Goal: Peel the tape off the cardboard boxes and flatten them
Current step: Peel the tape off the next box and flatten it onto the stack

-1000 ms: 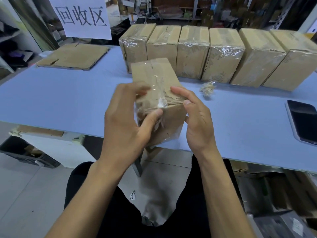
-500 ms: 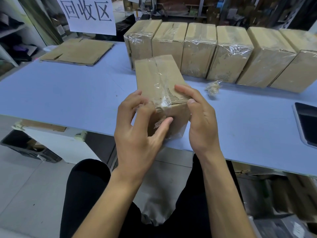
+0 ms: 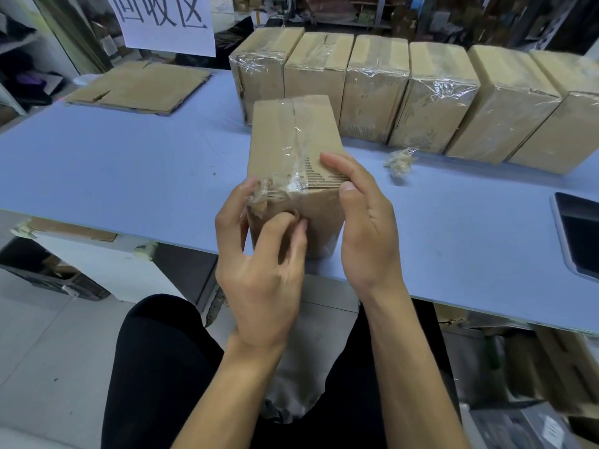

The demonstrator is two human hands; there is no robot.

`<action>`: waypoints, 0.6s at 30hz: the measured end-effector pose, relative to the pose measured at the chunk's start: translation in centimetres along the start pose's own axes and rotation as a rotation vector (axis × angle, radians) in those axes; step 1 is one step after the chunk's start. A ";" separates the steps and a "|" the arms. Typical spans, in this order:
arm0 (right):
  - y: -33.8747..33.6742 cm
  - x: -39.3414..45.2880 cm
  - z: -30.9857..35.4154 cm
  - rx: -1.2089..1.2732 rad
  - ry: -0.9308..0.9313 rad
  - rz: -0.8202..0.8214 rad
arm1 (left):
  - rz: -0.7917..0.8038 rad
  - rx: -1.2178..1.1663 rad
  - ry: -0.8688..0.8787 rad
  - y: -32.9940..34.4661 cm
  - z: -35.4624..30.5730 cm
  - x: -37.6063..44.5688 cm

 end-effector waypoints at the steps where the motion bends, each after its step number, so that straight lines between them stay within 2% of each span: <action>1: 0.2 -0.1 0.0 -0.012 -0.006 -0.006 | -0.009 0.005 -0.010 0.0 0.0 0.1; 9: 0.7 -0.3 0.2 -0.056 0.005 -0.013 | 0.032 0.066 -0.051 -1.4 1.0 2.4; 14: 1.2 -0.5 0.6 -0.112 -0.007 0.016 | 0.219 0.028 -0.082 -3.2 1.9 4.9; 18: 1.4 -0.6 0.9 -0.147 0.013 0.038 | 0.360 0.069 -0.035 -3.8 2.5 7.2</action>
Point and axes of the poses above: each hand's wrist, its own x-axis towards the middle knuckle, its own y-axis out of the palm, z = x × y, the point moved 6 cm from there along x, towards the middle knuckle, and after that the axes turned 10 degrees about x, right-handed, at the moved point
